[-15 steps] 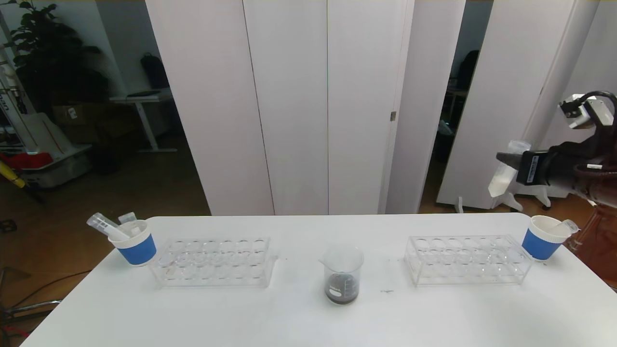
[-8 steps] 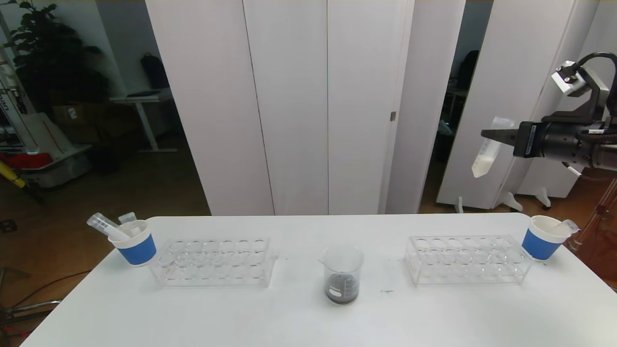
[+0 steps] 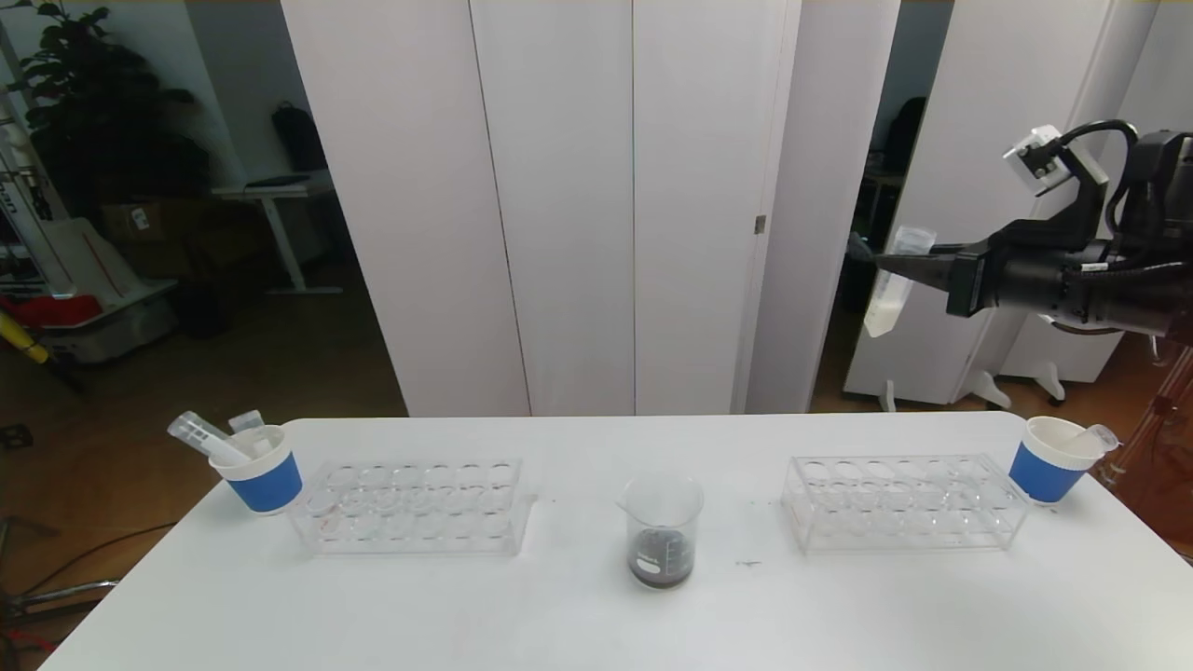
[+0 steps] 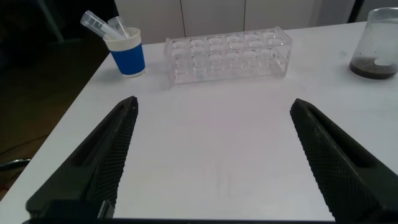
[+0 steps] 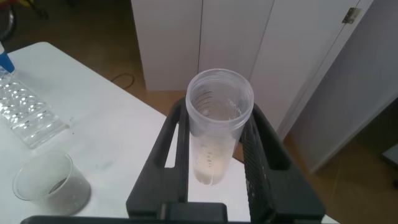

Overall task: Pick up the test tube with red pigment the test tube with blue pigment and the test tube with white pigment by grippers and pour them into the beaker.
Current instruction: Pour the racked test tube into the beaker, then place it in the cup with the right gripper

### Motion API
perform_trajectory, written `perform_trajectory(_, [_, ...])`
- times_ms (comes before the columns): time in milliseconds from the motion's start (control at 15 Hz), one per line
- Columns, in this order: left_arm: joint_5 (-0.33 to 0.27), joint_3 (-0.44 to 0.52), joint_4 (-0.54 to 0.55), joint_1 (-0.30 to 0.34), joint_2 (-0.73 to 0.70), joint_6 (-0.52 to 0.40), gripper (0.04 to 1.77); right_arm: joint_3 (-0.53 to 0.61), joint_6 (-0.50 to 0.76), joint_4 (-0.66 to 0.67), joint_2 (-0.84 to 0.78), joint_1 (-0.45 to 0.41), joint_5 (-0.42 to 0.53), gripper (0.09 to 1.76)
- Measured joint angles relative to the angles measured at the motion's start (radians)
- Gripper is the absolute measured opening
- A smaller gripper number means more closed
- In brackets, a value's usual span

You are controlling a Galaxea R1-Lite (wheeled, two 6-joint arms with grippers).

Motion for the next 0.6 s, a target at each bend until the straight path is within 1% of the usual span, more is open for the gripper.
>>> perform_trajectory(200, [0.0, 0.0, 0.0, 0.0, 0.0, 0.0, 1.75, 0.002, -0.032, -0.002, 0.007, 0.062, -0.003, 0.58])
perform_trajectory(467, [0.0, 0.0, 0.0, 0.0, 0.0, 0.0, 1.75, 0.014, -0.214, -0.013, 0.018, 0.09, -0.013, 0.58])
perform_trajectory(600, [0.0, 0.0, 0.0, 0.0, 0.0, 0.0, 1.75, 0.035, -0.234, -0.104, 0.04, 0.1, -0.016, 0.58])
